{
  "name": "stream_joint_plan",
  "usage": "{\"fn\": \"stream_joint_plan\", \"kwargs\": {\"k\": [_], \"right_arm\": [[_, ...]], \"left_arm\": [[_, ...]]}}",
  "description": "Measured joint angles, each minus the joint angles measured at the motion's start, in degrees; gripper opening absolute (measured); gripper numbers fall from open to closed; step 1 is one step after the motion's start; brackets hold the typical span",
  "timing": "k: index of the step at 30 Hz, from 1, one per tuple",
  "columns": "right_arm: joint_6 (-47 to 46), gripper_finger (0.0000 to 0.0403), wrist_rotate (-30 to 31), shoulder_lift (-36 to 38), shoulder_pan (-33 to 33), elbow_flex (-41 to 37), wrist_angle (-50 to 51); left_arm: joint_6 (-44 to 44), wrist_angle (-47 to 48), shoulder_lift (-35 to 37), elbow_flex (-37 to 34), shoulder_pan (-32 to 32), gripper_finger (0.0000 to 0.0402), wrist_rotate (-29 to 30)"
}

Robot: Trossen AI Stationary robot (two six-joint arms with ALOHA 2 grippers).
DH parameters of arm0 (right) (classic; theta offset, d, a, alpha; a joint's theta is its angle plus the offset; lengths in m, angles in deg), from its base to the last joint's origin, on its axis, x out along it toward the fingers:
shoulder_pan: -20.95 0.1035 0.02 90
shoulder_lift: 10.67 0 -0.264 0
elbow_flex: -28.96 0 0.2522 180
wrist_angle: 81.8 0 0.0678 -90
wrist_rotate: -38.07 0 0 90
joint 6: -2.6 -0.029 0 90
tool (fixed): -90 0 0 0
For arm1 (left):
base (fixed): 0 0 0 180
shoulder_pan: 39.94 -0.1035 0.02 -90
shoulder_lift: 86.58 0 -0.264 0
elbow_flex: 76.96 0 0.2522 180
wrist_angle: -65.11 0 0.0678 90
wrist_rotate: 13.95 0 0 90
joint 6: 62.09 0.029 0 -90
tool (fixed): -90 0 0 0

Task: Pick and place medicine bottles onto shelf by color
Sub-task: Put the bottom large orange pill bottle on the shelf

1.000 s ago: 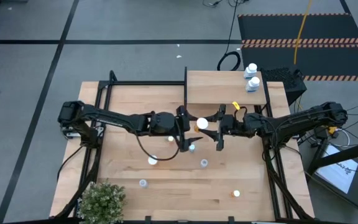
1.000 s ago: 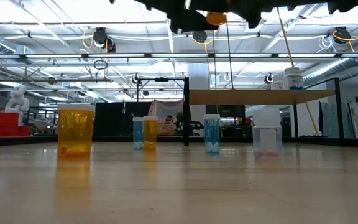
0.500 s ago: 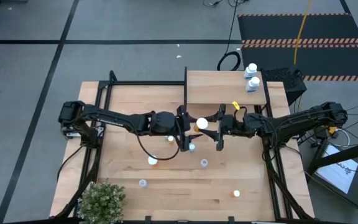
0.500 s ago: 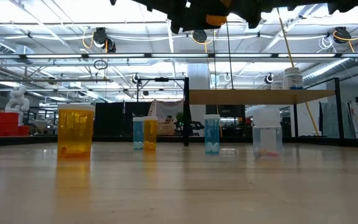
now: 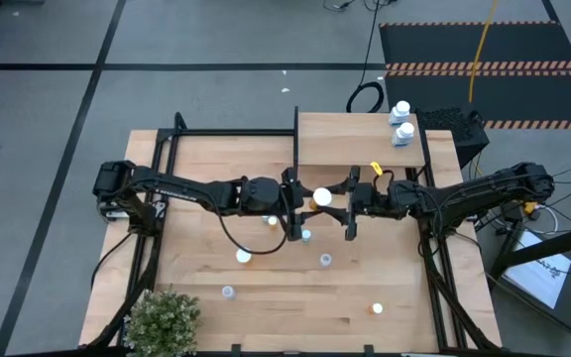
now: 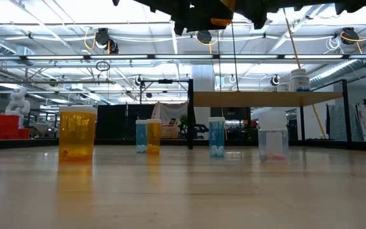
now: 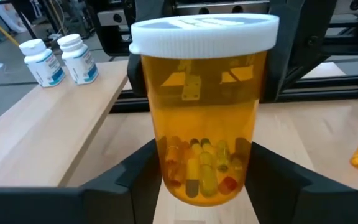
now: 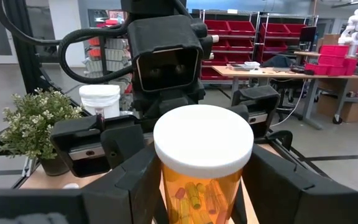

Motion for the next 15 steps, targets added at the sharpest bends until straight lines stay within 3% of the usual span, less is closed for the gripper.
{"fn": "stream_joint_plan", "kwargs": {"k": [15], "right_arm": [[-0.5, 0.0199, 0.0, 0.0, 0.0, 0.0, 0.4]], "left_arm": [[-1.3, 0.3, 0.0, 0.0, 0.1, 0.0196, 0.0]]}}
